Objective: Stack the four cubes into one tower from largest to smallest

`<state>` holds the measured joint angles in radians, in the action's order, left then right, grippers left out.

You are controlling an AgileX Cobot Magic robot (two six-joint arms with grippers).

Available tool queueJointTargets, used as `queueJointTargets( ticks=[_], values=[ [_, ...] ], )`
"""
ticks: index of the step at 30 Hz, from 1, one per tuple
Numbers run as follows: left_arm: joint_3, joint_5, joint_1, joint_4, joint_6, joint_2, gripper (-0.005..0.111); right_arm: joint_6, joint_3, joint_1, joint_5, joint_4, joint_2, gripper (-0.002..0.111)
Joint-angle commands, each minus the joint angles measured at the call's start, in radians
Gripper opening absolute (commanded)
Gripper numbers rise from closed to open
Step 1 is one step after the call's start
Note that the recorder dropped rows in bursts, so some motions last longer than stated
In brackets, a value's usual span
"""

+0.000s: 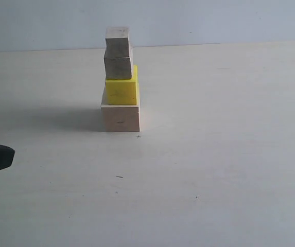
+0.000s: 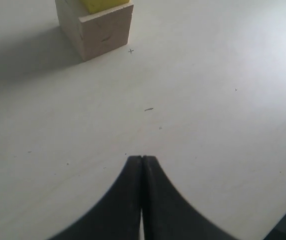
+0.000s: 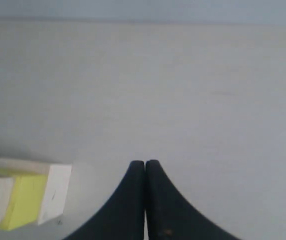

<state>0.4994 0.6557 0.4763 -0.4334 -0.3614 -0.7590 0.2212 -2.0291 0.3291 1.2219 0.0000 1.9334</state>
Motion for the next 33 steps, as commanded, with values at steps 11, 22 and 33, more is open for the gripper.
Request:
queueJointTargets(
  ticks=[11, 22, 33],
  values=[
    [0.001, -0.018, 0.003, 0.035, 0.002, 0.007, 0.000, -0.194, 0.140, -0.004, -0.056, 0.453, 0.351, 0.000],
    [0.001, -0.022, 0.003, 0.038, 0.002, 0.007, 0.000, -0.221, 0.140, -0.005, -0.066, 0.675, 0.406, 0.000],
    [0.001, -0.022, 0.003, 0.042, 0.002, 0.007, 0.000, -0.213, 0.140, -0.037, -0.095, 0.759, 0.436, 0.000]
  ],
)
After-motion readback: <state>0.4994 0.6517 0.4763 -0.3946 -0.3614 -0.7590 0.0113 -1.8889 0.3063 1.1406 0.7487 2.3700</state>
